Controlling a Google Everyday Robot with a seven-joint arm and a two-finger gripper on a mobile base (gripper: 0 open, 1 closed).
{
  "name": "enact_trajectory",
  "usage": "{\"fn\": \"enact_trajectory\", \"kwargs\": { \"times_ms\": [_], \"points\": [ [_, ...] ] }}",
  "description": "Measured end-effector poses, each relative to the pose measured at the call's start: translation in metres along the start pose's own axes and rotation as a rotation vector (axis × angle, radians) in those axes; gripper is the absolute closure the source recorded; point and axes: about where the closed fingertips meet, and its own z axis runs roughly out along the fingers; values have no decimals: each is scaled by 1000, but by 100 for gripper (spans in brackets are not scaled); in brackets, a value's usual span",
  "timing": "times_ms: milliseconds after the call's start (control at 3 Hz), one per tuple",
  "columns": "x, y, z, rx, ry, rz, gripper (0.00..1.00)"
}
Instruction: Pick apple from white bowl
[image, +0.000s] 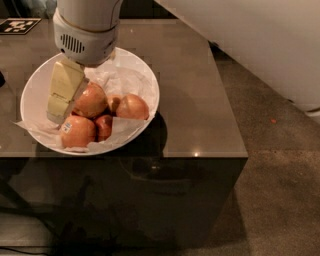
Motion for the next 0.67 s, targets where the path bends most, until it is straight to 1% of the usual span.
{"fn": "enact_trajectory", "kwargs": {
  "times_ms": [333,667],
  "points": [
    [0,0,0,2,-2,1,0],
    [10,-8,0,24,-8,39,0]
  ]
}}
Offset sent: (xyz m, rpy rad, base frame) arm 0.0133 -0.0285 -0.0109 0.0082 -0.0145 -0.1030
